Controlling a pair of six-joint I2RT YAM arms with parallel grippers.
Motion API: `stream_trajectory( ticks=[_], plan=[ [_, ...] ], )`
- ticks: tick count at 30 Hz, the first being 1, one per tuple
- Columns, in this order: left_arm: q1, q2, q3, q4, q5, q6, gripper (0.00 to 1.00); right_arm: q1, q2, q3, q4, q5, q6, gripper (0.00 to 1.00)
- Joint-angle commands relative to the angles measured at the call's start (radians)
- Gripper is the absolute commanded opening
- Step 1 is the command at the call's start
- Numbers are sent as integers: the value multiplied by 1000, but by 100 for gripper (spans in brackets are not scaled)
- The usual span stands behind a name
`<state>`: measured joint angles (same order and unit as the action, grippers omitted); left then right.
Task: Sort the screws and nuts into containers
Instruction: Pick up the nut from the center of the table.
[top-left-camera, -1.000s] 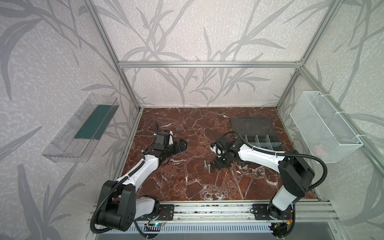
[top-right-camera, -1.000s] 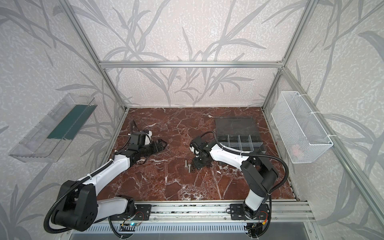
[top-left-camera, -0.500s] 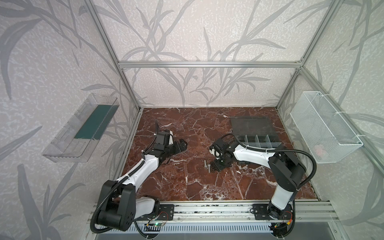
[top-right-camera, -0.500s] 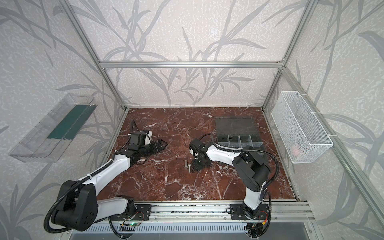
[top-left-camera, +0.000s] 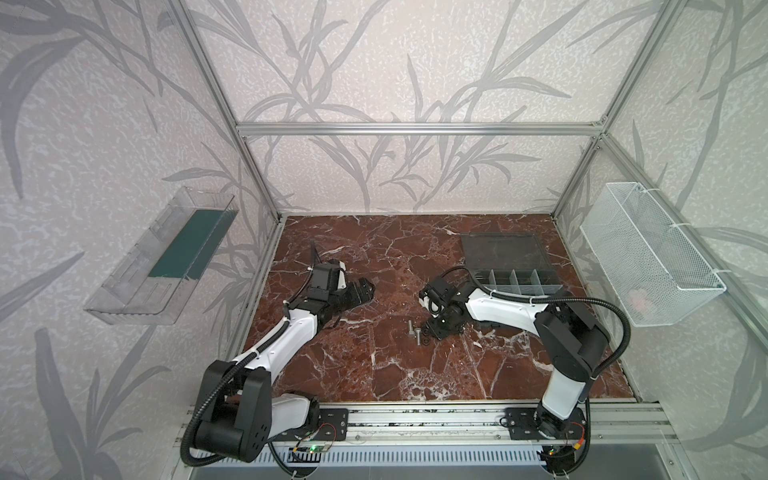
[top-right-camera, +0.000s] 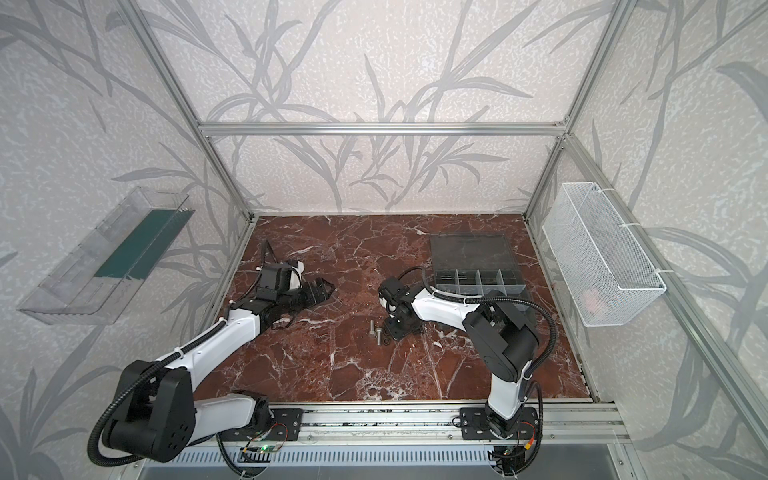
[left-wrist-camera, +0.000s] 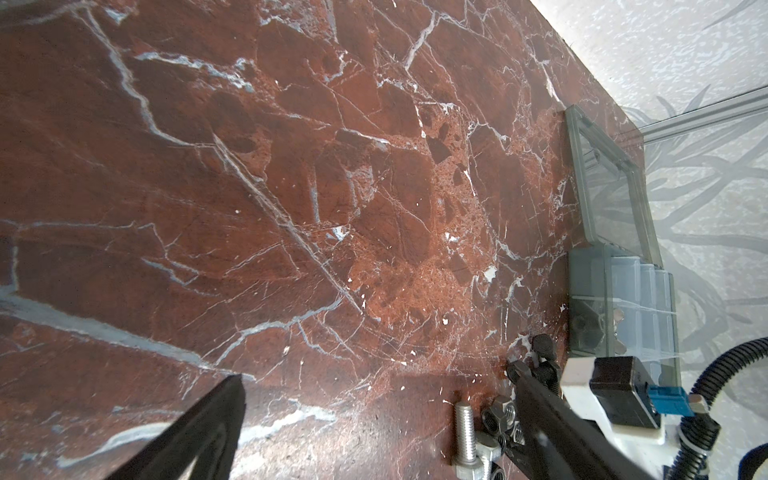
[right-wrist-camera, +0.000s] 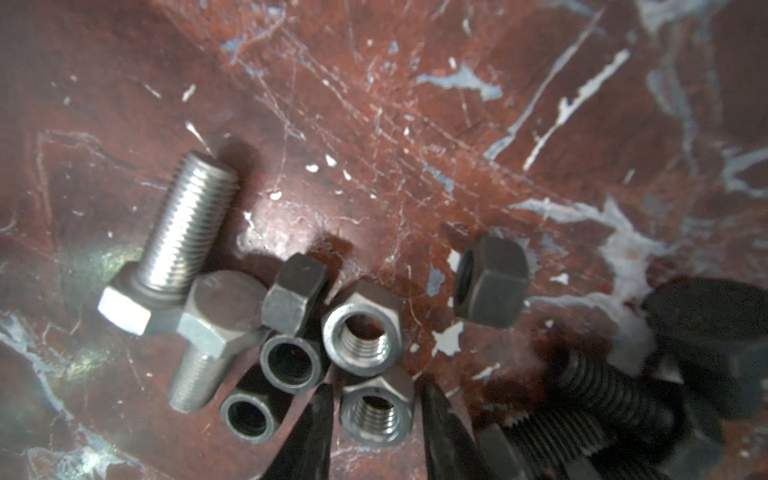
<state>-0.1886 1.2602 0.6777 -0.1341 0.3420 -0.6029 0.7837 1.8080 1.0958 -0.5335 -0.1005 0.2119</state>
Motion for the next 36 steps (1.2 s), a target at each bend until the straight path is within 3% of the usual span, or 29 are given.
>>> stream_trajectory(
  ticks=[1,5,9,20,31,36],
  plan=[
    [5,4,-7,9,0,-2,99,1,30,4,-9,3,-1,29],
    [5,5,-5,11,1,-2,99,0,21,-1,-10,8,-5,11],
    [5,6,-3,10,3,-3,99,-7,-15,-2,-13,0,-8,0],
    [5,2,-1,11,2,-4,99,-135,-225,3,-103,-31,-40,0],
    [5,2,-3,11,8,-4,99,-476,-348,-23,-212,121,10,0],
    [5,-10,-4,1,-1,-1,99,-550,-341,-32,-203,159,37,0]
  ],
)
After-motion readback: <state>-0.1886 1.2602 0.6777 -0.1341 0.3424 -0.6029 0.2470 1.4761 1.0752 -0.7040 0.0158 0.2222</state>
